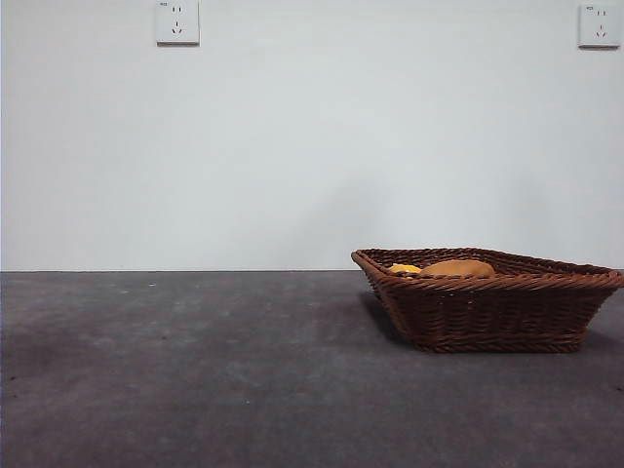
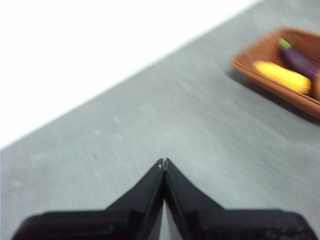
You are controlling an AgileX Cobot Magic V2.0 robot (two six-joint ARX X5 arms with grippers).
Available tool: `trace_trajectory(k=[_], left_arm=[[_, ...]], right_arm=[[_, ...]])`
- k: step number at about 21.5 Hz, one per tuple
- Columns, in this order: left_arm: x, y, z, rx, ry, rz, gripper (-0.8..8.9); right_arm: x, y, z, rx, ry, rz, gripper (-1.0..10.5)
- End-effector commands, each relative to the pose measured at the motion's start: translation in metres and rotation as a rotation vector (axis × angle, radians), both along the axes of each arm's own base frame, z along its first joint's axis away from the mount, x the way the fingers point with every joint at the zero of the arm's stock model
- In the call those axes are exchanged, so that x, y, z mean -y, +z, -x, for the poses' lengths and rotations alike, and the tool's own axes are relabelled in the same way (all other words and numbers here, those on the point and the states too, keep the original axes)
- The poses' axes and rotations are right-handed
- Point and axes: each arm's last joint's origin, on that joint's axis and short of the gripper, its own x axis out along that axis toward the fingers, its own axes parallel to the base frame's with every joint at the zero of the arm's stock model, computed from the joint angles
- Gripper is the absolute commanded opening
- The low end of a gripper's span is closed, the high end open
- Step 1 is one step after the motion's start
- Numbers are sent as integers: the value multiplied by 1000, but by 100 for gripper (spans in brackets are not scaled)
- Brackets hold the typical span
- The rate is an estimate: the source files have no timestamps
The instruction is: Help me put the vegetables on the table into the basket
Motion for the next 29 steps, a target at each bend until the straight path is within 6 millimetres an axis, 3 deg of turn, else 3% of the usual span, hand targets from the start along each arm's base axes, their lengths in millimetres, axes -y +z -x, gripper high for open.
trace_trajectory(k=[1, 6, 10, 16, 29], left_arm=[[-5, -52, -6, 43, 48, 47, -3], [-19, -144, -13, 90, 256, 389, -3], [-26, -181, -13, 35, 354, 412, -3], [-28, -183, -12, 47, 353, 267, -3], [-24, -182, -12, 41, 327, 307, -3]], right_arm=[[0, 3, -5, 60, -8, -3, -11], [1, 8, -9, 123, -7, 1, -11], [1, 8, -9, 123, -7, 0, -11], [1, 8, -9, 121, -7, 0, -11], [1, 8, -9, 121, -7, 0, -11]])
